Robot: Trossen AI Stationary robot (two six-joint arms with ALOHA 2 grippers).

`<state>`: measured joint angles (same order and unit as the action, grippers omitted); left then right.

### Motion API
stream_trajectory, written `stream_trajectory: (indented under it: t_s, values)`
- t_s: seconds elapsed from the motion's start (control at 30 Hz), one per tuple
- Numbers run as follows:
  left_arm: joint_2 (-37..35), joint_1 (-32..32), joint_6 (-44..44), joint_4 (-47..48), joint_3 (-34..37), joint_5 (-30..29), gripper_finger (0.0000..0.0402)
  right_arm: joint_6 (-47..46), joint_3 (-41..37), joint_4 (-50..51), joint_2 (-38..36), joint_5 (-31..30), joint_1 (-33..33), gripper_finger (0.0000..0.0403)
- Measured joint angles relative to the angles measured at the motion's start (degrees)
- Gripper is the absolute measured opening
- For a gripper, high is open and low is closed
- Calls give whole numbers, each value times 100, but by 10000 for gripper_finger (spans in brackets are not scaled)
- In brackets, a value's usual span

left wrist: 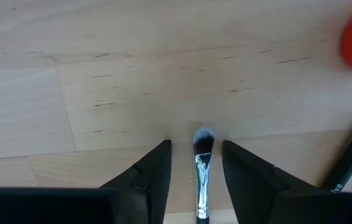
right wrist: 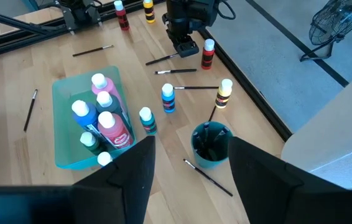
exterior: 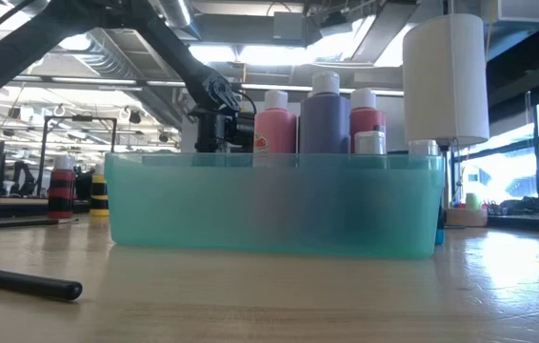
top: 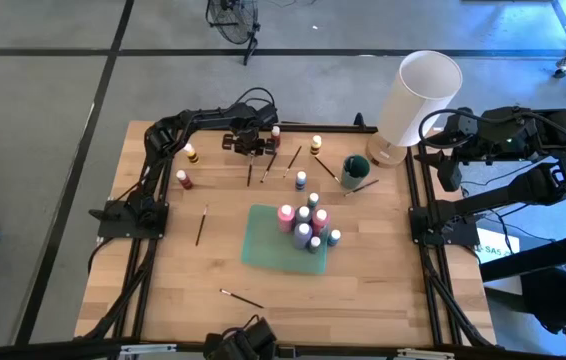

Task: Pick & Place Paint Supplies
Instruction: Put the black eyeshadow brush into the green cup

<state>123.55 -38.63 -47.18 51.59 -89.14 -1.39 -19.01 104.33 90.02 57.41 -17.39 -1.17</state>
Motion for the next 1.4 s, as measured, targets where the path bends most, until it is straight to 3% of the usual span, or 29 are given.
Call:
stream_trajectory:
  t_s: [0.5,1.03,1.4]
  values:
    - [-2,-11,346,-71,2,47,9,0,1,0,0,-15,1,207]
    - [-43,-54,614,-29,4,474,3,0,2,0,-1,-99,1,206]
    - [-832,-79,749,533,28,299,1,1,2,0,0,-98,0,206]
